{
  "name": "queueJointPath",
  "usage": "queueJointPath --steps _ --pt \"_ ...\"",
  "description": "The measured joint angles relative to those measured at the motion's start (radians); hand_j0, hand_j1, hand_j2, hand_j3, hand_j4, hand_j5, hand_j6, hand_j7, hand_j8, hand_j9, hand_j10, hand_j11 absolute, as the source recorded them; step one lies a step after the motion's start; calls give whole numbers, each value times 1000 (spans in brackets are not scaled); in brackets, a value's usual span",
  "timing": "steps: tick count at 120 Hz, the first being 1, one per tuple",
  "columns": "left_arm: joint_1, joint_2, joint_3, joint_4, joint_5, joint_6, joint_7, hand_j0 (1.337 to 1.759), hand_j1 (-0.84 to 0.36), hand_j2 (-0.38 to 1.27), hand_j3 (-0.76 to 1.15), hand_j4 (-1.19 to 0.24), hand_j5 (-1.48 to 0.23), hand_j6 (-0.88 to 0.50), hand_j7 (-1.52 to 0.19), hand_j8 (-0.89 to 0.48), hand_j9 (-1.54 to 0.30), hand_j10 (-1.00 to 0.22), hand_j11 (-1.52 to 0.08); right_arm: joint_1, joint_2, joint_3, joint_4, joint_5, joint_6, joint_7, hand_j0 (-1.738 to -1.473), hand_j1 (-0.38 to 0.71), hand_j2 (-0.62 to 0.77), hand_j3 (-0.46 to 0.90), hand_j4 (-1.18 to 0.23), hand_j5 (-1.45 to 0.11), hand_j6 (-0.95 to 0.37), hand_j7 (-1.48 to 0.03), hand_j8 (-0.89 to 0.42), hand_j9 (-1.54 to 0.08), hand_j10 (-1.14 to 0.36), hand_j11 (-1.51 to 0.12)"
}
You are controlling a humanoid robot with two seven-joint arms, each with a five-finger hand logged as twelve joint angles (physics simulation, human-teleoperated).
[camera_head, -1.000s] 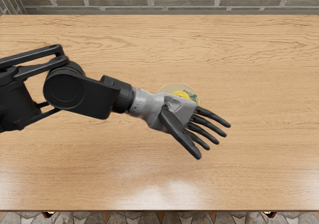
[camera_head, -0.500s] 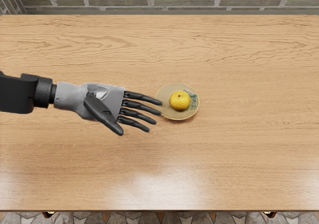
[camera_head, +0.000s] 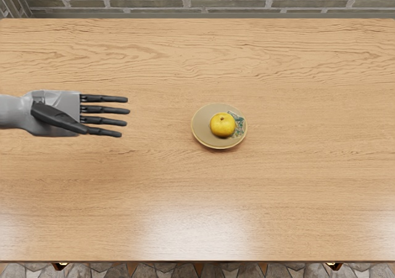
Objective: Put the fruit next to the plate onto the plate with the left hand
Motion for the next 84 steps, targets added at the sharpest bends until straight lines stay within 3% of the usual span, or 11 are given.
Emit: queueJointPath --steps 16,84 --pt "3 40 0 10 -26 0 0 1658 52 48 0 -243 -320 -242 -320 -242 -320 -243 -321 0 0 0 0 0 0 0 -1658 -314 -6 0 -30 -38 -30 -38 -30 -38 -29 -38" --pt "3 41 0 13 -38 0 0 1658 52 48 0 -241 -320 -240 -320 -241 -320 -242 -320 0 0 0 -1 0 0 0 -1658 -314 -6 0 -30 -38 -30 -38 -30 -38 -29 -38"
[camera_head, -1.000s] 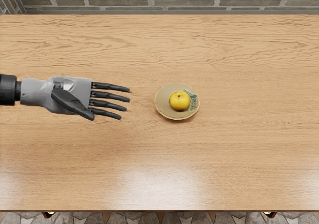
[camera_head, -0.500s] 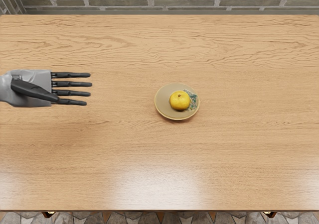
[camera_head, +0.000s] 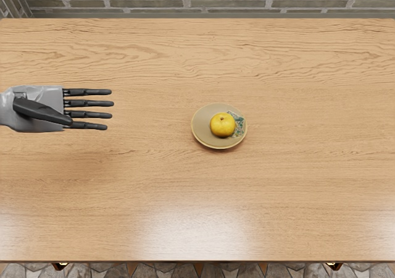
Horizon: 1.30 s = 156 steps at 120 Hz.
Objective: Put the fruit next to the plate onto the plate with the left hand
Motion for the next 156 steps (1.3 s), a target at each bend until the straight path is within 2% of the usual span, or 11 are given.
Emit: queueJointPath --steps 156 --pt "0 0 0 0 0 0 0 1658 52 48 0 -241 -320 -240 -320 -241 -320 -242 -320 0 0 0 0 0 0 0 -1658 -314 -6 0 -30 -38 -30 -38 -30 -38 -29 -38"
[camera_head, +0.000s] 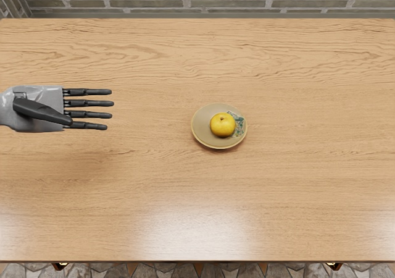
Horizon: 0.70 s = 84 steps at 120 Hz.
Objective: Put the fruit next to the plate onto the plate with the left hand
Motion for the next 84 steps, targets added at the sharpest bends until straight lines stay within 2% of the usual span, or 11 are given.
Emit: queueJointPath --steps 84 --pt "0 0 0 0 0 0 0 1658 52 48 0 -241 -320 -240 -320 -241 -320 -242 -320 0 0 0 0 0 0 0 -1658 -314 -6 0 -30 -38 -30 -38 -30 -38 -29 -38"
